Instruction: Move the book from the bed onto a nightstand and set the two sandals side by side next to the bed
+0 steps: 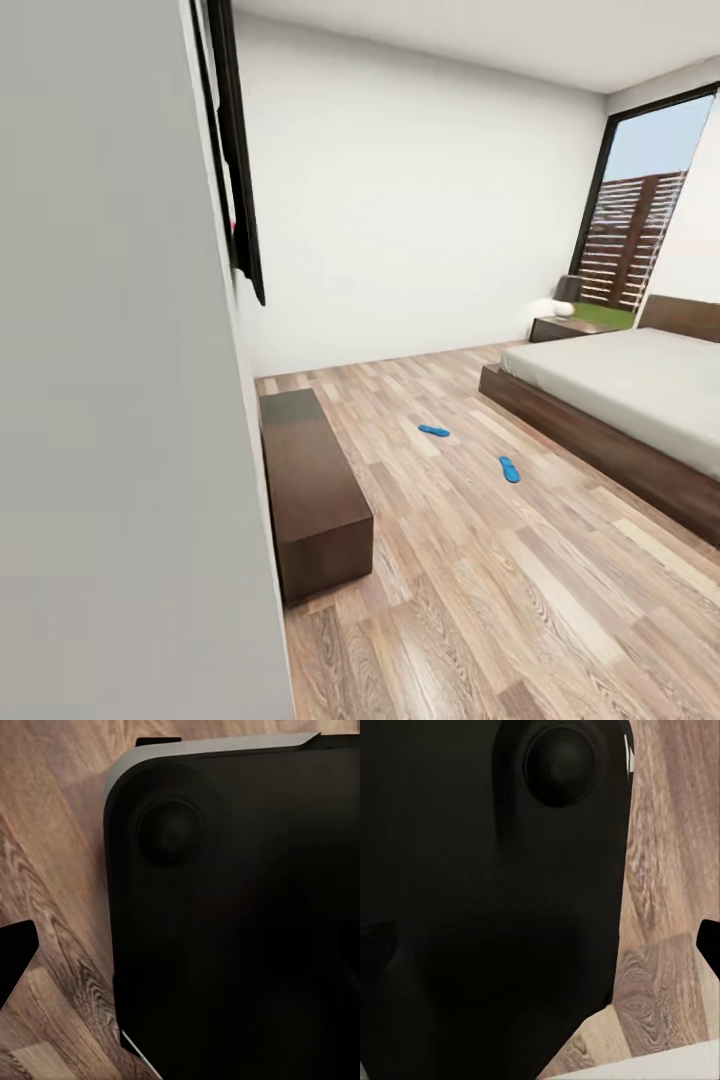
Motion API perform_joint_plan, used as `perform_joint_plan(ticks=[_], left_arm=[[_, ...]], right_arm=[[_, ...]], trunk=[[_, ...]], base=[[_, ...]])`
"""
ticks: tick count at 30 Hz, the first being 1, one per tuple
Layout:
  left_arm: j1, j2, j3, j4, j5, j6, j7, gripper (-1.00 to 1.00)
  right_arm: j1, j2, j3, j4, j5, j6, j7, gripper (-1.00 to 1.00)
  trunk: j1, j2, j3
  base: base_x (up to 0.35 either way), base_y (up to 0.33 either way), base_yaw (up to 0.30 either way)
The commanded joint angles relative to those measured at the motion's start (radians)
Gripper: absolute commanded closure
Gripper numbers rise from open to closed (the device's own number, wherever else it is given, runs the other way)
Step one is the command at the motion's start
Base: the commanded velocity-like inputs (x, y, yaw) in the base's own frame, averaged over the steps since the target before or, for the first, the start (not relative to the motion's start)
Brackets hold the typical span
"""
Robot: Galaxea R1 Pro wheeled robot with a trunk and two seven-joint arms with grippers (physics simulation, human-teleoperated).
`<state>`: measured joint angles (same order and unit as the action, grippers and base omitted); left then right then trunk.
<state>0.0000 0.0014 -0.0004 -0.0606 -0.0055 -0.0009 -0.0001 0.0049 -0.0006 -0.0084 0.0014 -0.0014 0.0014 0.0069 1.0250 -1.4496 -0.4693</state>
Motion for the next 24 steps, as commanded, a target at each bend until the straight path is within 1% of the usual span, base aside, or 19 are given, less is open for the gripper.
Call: perform_joint_plan(ticks=[1,24], left_arm=[[0.000,0.000,0.000,-0.001,-0.001,0.000,0.000,-1.00],[0.000,-0.001,0.000,-0.001,-0.001,-0.001,-0.001,-1.00]], right_arm=[[0.000,0.000,-0.001,0.000,0.000,0.000,0.001,-1.00],[0.000,-0.001,-0.002,0.000,-0.002,0.000,0.001,-1.00]], trunk=[[0.000,0.000,-0.001],[0.000,0.000,-0.001]], base=[[0.000,0.000,-0.273],[0.000,0.000,-0.273]])
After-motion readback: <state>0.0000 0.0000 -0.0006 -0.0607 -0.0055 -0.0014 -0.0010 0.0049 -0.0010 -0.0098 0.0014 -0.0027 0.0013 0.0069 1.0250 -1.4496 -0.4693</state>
